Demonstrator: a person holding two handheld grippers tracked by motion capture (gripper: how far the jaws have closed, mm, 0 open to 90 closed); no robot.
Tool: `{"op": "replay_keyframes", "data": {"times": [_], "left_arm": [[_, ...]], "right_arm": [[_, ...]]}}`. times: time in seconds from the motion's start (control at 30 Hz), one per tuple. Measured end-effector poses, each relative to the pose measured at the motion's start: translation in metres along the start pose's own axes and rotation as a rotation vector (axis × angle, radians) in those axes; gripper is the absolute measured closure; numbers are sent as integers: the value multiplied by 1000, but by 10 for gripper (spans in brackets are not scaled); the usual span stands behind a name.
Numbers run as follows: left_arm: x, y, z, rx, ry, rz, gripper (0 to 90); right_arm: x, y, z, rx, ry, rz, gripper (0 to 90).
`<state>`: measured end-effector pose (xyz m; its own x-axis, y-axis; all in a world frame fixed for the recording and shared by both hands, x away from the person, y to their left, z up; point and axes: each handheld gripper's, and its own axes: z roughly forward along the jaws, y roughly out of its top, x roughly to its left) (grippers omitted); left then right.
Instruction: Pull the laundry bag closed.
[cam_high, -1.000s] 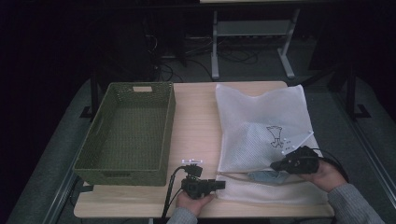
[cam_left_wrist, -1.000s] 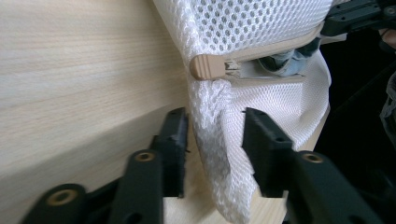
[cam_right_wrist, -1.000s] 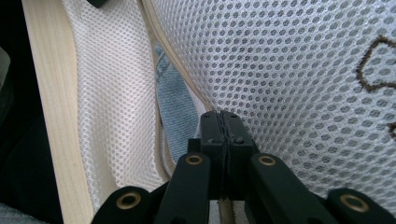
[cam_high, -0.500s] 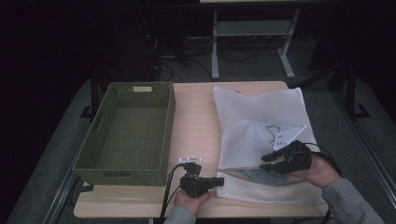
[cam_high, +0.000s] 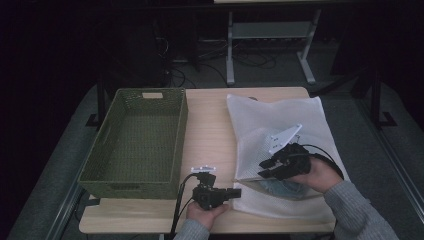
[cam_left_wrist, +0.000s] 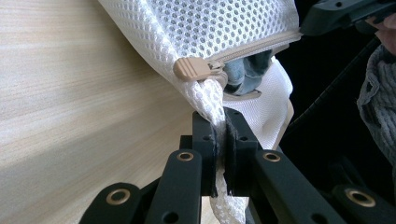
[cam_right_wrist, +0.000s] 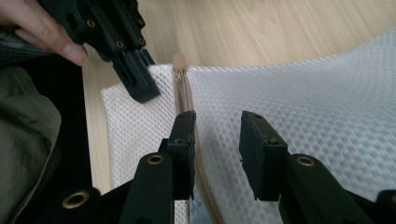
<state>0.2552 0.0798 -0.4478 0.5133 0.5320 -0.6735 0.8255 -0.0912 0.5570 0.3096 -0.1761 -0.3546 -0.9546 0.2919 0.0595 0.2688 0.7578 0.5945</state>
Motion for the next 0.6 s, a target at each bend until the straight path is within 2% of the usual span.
{"op": "replay_keyframes", "data": {"times": [0.23,0.6], "left_arm": [[-5,3,2,4,0,26,846],[-10,5,5,11,5,42,846]], "right_arm": [[-1,18,16,26,32,-5,647],[-2,37,43,82,99,-2,630]]}}
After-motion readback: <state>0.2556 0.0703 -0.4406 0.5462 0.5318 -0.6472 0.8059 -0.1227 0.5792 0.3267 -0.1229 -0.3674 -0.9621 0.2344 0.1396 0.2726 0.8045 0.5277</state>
